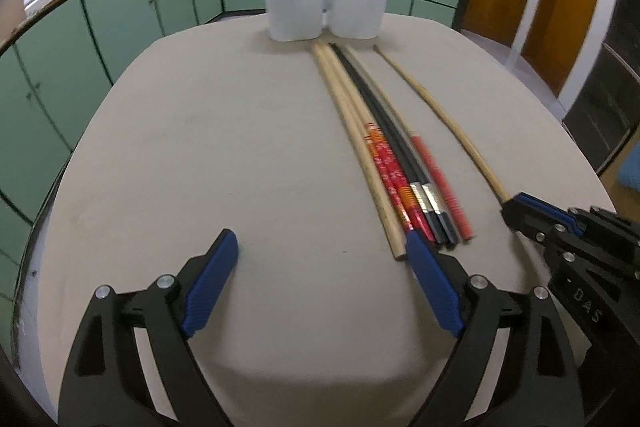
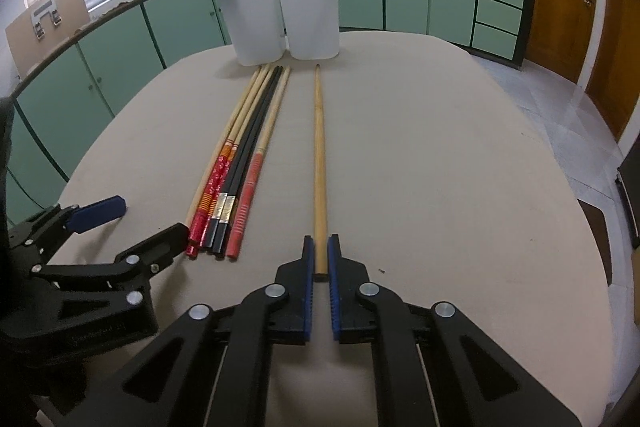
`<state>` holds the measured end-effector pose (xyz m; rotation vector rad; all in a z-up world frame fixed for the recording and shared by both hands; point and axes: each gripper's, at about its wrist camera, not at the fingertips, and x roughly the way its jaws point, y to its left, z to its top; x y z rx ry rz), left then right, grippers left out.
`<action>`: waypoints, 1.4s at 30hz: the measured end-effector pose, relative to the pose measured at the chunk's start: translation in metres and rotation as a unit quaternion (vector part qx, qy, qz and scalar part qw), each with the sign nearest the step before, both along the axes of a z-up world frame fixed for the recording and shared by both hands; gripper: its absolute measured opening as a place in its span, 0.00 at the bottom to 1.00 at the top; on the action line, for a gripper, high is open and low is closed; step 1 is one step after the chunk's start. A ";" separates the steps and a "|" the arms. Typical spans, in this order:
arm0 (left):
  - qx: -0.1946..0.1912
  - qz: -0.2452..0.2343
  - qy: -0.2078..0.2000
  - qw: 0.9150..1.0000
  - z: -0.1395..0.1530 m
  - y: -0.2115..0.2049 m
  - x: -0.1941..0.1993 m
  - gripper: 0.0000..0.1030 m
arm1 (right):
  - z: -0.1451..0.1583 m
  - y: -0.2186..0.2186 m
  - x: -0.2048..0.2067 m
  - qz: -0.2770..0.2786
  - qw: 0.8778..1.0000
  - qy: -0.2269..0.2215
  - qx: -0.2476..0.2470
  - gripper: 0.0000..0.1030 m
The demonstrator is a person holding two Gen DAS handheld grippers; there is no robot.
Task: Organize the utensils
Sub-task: 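Grasp a plain wooden chopstick with the right tool while the left grasps another, then lift both chopsticks into the holder compartments and open both tools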
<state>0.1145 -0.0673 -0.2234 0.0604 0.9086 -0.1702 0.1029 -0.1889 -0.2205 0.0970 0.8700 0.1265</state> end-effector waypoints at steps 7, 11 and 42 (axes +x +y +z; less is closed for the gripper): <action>0.003 0.021 -0.002 1.000 0.002 0.013 -0.001 0.82 | 0.000 0.000 0.000 0.005 1.000 0.001 0.002 0.09; 0.014 0.017 -0.001 1.000 0.000 0.008 0.000 0.70 | -0.001 0.001 0.001 0.005 1.000 0.002 -0.006 0.10; -0.012 -0.025 -0.103 0.994 0.078 0.004 -0.024 0.06 | 0.072 -0.020 -0.007 0.000 0.996 -0.085 0.021 0.06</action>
